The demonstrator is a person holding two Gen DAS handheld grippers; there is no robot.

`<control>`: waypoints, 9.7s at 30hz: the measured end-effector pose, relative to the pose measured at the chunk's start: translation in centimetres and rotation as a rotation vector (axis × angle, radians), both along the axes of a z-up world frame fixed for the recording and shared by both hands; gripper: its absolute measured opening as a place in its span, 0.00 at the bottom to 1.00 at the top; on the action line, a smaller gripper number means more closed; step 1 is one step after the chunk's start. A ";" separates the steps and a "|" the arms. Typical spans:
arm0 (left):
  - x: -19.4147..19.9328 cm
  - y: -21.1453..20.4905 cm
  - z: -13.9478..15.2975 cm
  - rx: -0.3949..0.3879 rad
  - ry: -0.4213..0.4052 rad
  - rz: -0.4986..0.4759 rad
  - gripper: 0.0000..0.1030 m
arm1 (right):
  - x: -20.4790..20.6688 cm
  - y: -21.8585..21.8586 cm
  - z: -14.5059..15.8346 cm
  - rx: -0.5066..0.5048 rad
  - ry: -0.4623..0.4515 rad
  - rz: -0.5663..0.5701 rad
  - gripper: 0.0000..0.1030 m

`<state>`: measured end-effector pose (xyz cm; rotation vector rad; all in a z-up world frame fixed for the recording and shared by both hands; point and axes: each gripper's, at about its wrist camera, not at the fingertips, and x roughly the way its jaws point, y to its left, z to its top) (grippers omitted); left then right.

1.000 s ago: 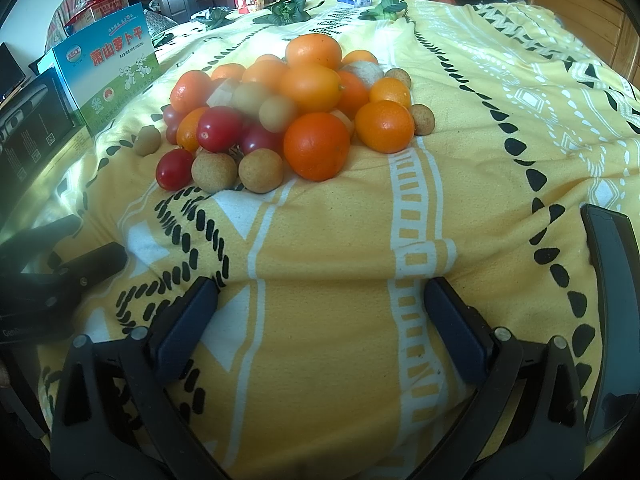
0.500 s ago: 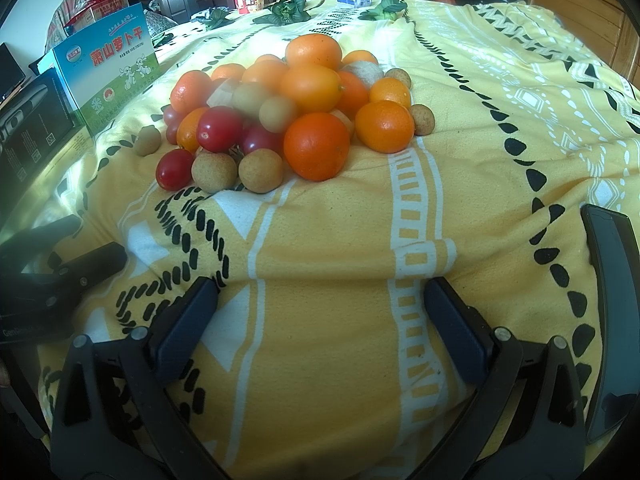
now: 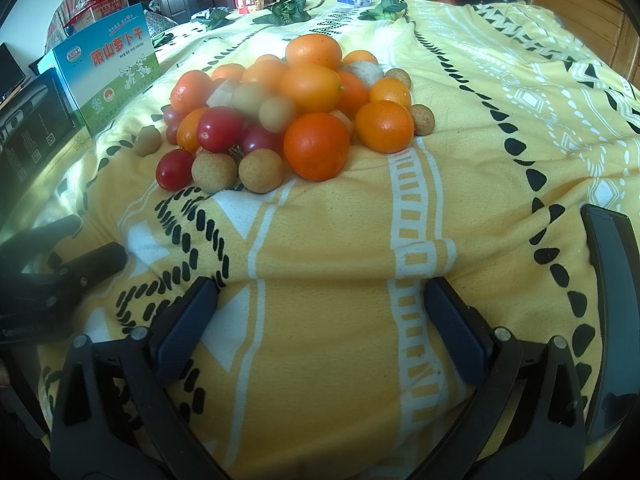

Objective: Organize fruits

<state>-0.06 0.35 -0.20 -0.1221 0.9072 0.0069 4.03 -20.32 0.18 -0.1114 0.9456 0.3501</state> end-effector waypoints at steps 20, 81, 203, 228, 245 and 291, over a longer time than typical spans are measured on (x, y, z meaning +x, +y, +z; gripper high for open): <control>0.0 0.0 0.0 0.000 0.000 0.000 1.00 | 0.0 0.0 0.0 0.000 -0.001 0.000 1.00; 7.7 1.6 2.5 -0.095 0.012 -0.069 0.36 | -0.5 -0.6 0.8 0.055 0.003 0.001 1.00; -17.1 37.8 13.9 0.049 -0.043 0.692 0.24 | -10.8 42.4 13.7 0.098 0.095 0.738 0.37; -17.1 37.7 14.1 0.098 -0.018 0.734 0.66 | -11.2 41.1 14.9 0.148 0.084 0.714 0.67; -13.9 27.4 19.6 0.049 -0.201 0.543 0.74 | -10.3 22.2 14.4 0.221 0.010 0.451 0.71; 11.2 1.1 5.8 -0.117 -0.077 -0.099 0.39 | 8.0 -0.8 7.3 0.282 0.015 -0.018 0.71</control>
